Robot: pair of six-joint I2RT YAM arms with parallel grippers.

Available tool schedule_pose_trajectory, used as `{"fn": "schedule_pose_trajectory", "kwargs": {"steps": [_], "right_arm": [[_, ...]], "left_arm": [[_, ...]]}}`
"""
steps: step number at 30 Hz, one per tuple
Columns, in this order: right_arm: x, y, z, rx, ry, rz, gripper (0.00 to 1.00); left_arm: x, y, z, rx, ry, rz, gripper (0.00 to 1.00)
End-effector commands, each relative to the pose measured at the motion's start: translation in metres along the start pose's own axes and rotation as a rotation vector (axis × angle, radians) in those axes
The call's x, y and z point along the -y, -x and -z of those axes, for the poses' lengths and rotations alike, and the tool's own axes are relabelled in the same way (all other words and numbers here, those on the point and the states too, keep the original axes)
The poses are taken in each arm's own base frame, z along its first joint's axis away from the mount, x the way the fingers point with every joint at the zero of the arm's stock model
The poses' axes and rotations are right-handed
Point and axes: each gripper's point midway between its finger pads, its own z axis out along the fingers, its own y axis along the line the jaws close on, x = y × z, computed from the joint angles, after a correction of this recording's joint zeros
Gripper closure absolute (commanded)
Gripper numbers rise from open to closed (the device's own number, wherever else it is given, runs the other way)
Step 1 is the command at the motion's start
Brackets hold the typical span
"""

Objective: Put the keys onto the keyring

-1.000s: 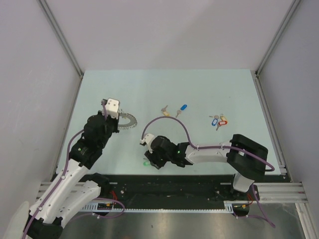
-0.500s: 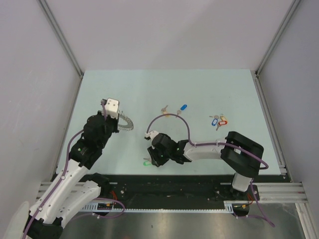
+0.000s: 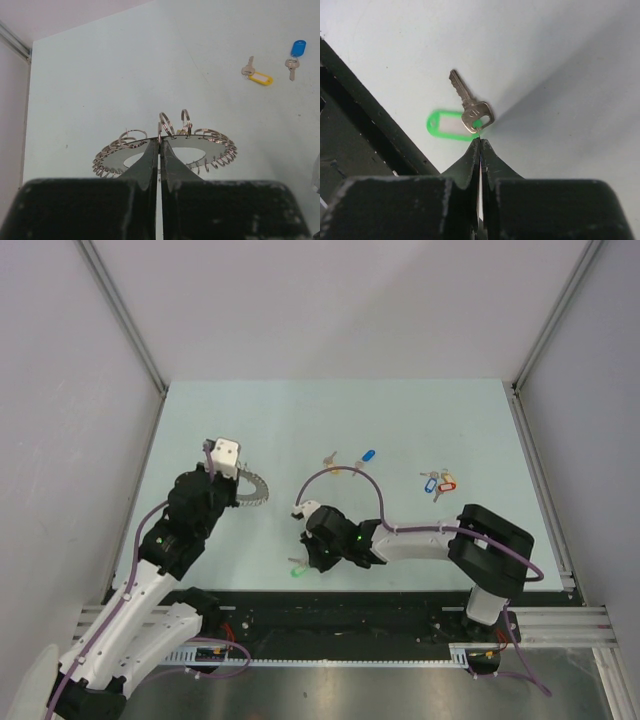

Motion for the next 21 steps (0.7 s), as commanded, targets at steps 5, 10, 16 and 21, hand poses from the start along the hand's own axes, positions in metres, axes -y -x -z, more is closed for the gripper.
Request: {"fn": "schedule_pose_trajectory", "kwargs": {"steps": [5, 10, 16, 21], "right_arm": [[0.013, 0.059, 0.063, 0.221, -0.044, 0.183, 1.0], [0.02, 0.092, 0.1, 0.391, -0.026, 0.283, 1.0], [0.022, 0.12, 0.155, 0.636, 0.081, 0.328, 1.0], [0.025, 0.134, 0.194, 0.801, 0.118, 0.373, 1.0]], "left_arm": [[0.02, 0.031, 0.005, 0.127, -0.134, 0.007, 0.99], [0.054, 0.043, 0.015, 0.177, -0.344, -0.05, 1.0], [0.09, 0.061, 0.031, 0.215, -0.582, -0.093, 1.0], [0.112, 0.078, 0.043, 0.241, -0.742, -0.138, 1.0]]}}
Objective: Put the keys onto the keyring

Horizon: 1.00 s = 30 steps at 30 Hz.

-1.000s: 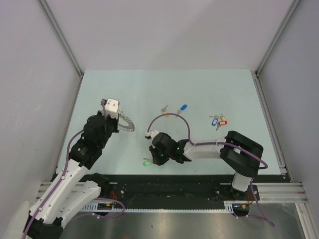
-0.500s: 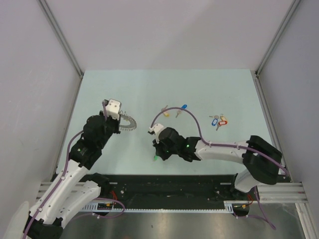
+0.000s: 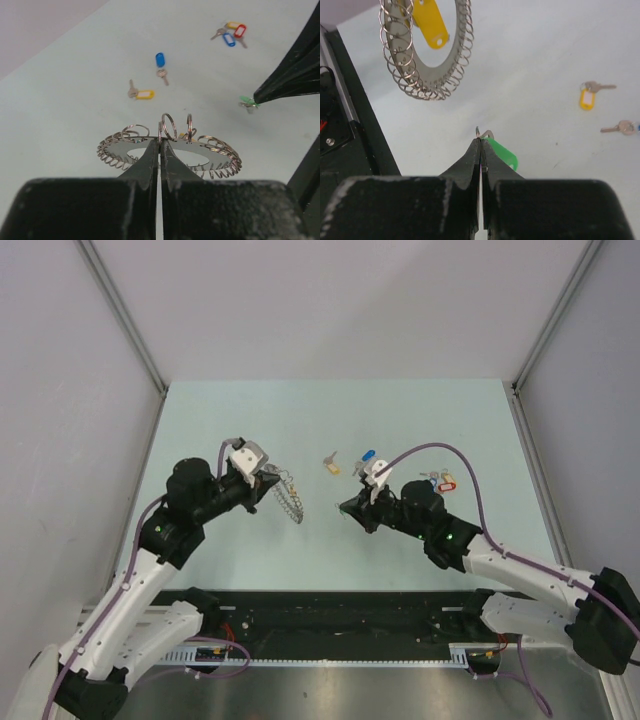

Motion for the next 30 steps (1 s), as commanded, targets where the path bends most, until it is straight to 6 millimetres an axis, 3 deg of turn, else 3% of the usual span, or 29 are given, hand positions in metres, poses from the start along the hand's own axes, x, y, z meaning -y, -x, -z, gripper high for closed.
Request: {"fn": "schedule_pose_trajectory", "kwargs": {"steps": [1, 6, 9, 16, 17, 23, 27, 30], "right_arm": [[-0.003, 0.053, 0.019, 0.228, 0.077, 0.077, 1.0], [0.001, 0.052, 0.031, 0.223, 0.102, 0.099, 1.0], [0.003, 0.047, 0.037, 0.189, 0.093, 0.088, 1.0], [0.012, -0.006, 0.039, -0.063, 0.033, 0.013, 1.0], [0.012, -0.021, 0.042, -0.133, 0.024, -0.002, 1.0], [0.018, -0.054, 0.053, -0.356, -0.058, 0.032, 1.0], [0.027, -0.076, 0.042, -0.479, -0.098, 0.07, 1.0], [0.032, -0.079, 0.028, -0.506, -0.111, 0.102, 1.0]], "left_arm": [[0.026, 0.054, 0.005, 0.135, -0.189, -0.111, 1.0], [0.043, 0.059, 0.001, 0.118, -0.306, -0.17, 1.0], [0.041, 0.053, -0.002, 0.114, -0.289, -0.155, 1.0], [-0.009, 0.031, 0.002, 0.097, 0.043, -0.106, 1.0], [-0.021, 0.034, 0.009, 0.11, 0.121, -0.099, 1.0], [-0.063, 0.034, 0.035, 0.153, 0.405, -0.07, 1.0], [-0.076, 0.035, 0.052, 0.183, 0.506, -0.065, 1.0], [-0.078, 0.031, 0.056, 0.185, 0.53, -0.062, 1.0]]}}
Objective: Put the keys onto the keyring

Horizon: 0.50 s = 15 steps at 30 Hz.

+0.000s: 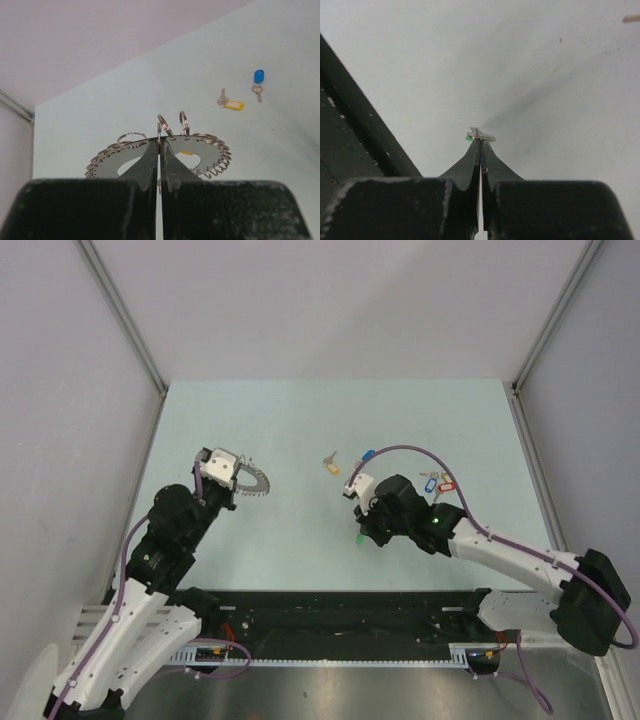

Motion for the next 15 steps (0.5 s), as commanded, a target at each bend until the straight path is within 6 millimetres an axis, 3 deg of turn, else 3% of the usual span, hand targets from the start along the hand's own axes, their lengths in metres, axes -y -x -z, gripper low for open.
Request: {"fn": "schedule_pose_trajectory", "kwargs": {"steps": [1, 2, 4, 7, 10, 15], "right_arm": [[0.012, -0.009, -0.022, -0.118, -0.069, 0.073, 1.0], [0.014, -0.001, -0.028, -0.11, -0.076, 0.098, 1.0], [0.014, -0.011, -0.047, -0.17, -0.071, 0.125, 1.0], [0.012, -0.006, -0.071, -0.168, -0.059, 0.166, 1.0], [0.008, 0.002, -0.088, -0.15, -0.037, 0.189, 1.0], [0.005, -0.003, -0.109, -0.157, -0.01, 0.204, 1.0]], "left_arm": [[-0.027, 0.018, 0.006, 0.084, 0.146, 0.028, 1.0], [-0.028, 0.019, 0.007, 0.088, 0.15, 0.027, 1.0], [-0.031, 0.019, 0.008, 0.09, 0.163, 0.03, 0.99], [-0.033, 0.02, 0.01, 0.096, 0.17, 0.032, 1.0], [-0.034, 0.019, 0.01, 0.092, 0.174, 0.031, 1.0], [-0.032, 0.019, 0.01, 0.092, 0.165, 0.031, 1.0]]}}
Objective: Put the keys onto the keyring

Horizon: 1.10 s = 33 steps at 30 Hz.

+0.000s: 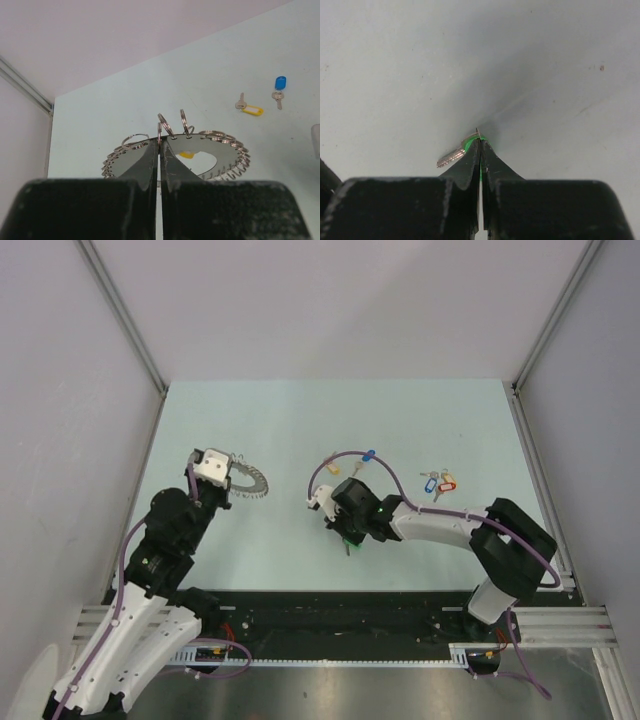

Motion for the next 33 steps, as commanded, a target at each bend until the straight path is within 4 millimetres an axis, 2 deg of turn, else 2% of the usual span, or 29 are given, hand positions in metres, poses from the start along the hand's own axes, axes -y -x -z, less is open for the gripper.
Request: {"fn": "schedule_pose_trajectory", "kwargs": {"steps": [1, 12, 33], "right_arm": [[0.003, 0.036, -0.008, 0.106, 0.001, 0.045, 1.0], [-0.003, 0.03, -0.024, 0.091, 0.034, 0.028, 1.0], [-0.008, 0.03, -0.024, 0.088, 0.082, 0.031, 0.89]], "left_arm": [[-0.009, 0.02, 0.001, 0.08, 0.036, 0.029, 1.0], [-0.007, 0.021, 0.001, 0.079, 0.026, 0.031, 1.0], [-0.004, 0.018, -0.002, 0.064, 0.01, 0.029, 1.0]]}}
